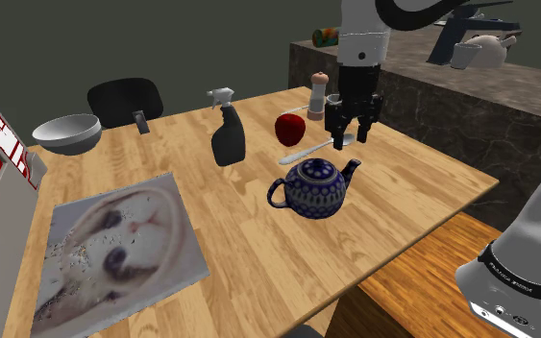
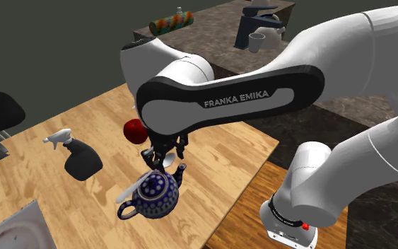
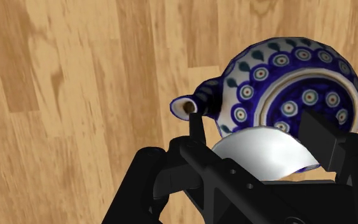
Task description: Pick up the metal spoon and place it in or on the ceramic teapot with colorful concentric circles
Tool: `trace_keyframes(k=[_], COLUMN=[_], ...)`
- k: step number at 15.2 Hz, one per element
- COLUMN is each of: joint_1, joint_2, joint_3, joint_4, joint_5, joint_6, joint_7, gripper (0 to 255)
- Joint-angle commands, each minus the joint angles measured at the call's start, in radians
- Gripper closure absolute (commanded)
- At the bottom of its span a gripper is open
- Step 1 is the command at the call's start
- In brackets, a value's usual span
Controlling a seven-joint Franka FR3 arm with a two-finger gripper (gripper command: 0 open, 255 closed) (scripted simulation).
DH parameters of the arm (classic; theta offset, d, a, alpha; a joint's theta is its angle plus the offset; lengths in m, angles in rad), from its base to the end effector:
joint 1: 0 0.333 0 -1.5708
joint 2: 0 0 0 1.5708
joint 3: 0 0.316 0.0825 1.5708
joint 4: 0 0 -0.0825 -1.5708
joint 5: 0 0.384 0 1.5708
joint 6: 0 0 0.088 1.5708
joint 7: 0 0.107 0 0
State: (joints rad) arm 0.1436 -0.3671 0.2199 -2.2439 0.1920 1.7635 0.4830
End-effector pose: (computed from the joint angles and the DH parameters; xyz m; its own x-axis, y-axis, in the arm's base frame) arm 0.3955 0.1760 0.5005 0.9712 -0.1805 -0.1557 -0.1882 -0.9815 -0.0359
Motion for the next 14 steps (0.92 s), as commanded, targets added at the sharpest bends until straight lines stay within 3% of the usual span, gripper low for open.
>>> trace_keyframes(k=[1, 10, 11, 14], joint_1=[0.000, 0.000, 0.000, 0.000], joint_2=[0.008, 0.010, 0.010, 0.010], joint_3=[0.002, 0.003, 0.003, 0.003], joint_4=[-0.022, -0.033, -0.033, -0.033], joint_5=[0.000, 0.001, 0.001, 0.001], joint_6=[0.029, 0.043, 0.043, 0.043], joint_7=[-0.003, -0.005, -0.005, -0.005], gripper=[255, 255, 0, 0])
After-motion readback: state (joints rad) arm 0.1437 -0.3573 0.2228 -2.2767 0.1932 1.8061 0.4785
